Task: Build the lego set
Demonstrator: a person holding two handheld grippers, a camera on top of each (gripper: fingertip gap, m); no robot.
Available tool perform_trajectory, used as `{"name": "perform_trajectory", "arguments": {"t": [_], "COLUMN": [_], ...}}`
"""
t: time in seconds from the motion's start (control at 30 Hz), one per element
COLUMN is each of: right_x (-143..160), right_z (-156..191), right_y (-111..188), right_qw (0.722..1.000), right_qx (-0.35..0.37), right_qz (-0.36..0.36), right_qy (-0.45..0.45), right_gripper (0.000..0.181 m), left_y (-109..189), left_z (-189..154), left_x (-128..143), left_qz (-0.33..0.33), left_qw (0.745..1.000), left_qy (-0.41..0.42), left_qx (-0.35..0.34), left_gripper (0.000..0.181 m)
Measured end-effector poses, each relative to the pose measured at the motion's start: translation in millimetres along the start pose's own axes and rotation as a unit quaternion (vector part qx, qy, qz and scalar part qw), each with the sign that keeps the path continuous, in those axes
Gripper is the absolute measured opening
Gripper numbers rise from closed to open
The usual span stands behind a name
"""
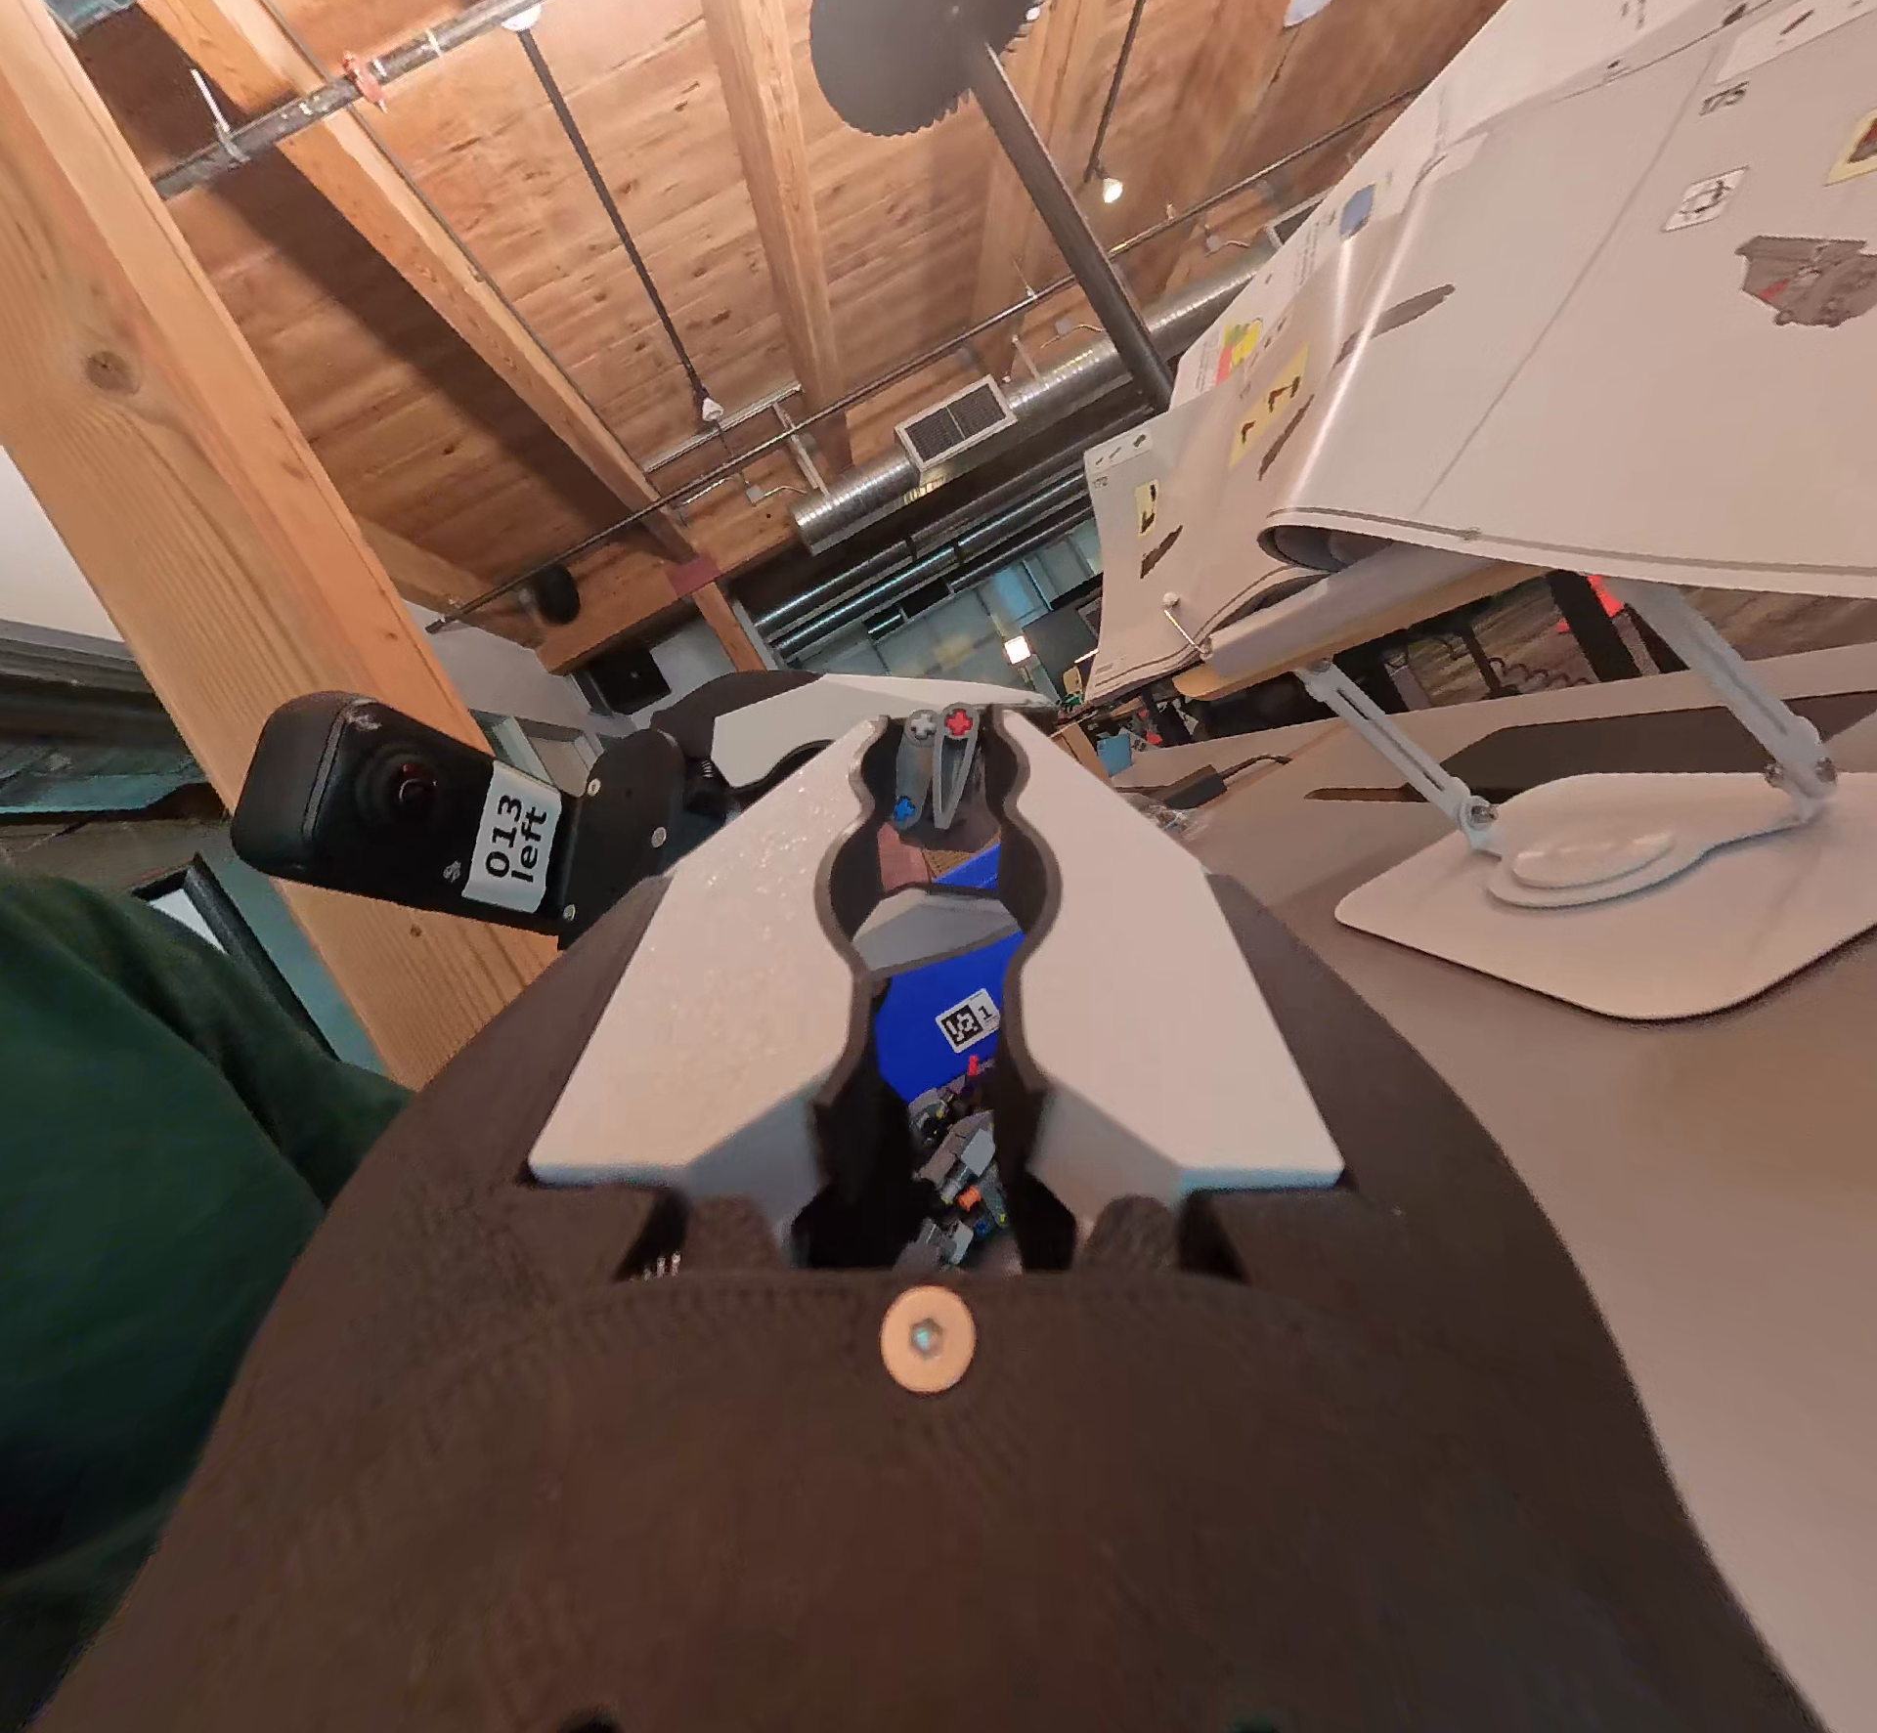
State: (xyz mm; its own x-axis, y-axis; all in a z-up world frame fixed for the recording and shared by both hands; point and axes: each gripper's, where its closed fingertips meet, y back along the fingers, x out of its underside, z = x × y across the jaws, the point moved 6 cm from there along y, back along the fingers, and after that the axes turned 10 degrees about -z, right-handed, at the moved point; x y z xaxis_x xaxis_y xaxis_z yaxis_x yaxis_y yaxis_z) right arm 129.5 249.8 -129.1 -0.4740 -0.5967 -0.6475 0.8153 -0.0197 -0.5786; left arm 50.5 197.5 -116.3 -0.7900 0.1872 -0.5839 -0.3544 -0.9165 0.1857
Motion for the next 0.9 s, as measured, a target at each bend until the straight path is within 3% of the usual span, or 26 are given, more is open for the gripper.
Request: {"name": "perform_trajectory", "arguments": {"t": [0.07, 0.43, 0.6, 0.73, 0.9], "right_x": [1.0, 5.7, 8.2, 5.2, -3.9], "right_z": [2.8, 6.7, 7.5, 5.6, 6.8], "right_y": [-1.3, -5.9, -6.1, -4.2, 0.5], "right_qw": [1.000, 0.999, 0.998, 0.999, 1.000], "right_qx": [-0.007, -0.006, -0.005, 0.002, -0.014], "right_qz": [0.007, 0.034, 0.049, 0.032, -0.004], "right_qy": [0.010, 0.033, 0.040, 0.038, 0.024], "right_gripper": [0.015, 0.024, 0.015, 0.015, 0.015], "left_y": [0.0, 6.2, 7.2, 8.4, 11.7], "left_z": [1.1, 4.6, 2.0, 4.9, 12.3], "left_x": [-0.2, 5.4, 2.8, 0.4, 0.4], "left_qz": [0.002, 0.021, 0.020, 0.003, -0.033], "left_qw": [1.000, 0.998, 0.995, 0.997, 0.999], "left_qy": [0.002, -0.063, -0.096, -0.070, 0.019], "left_qx": [0.004, -0.016, -0.018, -0.019, -0.006], "left_gripper": [0.026, 0.024, 0.024, 0.032, 0.046]}}
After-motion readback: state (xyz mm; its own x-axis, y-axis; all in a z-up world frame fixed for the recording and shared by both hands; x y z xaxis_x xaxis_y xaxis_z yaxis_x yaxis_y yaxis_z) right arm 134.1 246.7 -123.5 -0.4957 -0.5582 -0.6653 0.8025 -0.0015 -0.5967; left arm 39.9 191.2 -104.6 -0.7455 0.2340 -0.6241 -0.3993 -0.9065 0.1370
